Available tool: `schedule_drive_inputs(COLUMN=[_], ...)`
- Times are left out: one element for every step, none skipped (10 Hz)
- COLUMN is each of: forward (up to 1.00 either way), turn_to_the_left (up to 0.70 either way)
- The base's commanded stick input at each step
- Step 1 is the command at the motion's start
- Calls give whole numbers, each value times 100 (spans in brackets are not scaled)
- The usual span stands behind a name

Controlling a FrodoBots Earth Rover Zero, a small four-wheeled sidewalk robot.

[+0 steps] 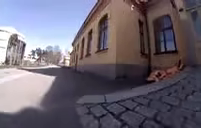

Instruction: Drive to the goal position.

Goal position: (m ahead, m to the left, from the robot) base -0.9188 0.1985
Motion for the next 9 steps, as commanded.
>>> schedule_drive_inputs(forward=[0, 0, 0, 0, 0, 0, 0, 0, 0], turn_to_the_left=[0, 0, 0, 0, 0, 0, 12, 33, 54])
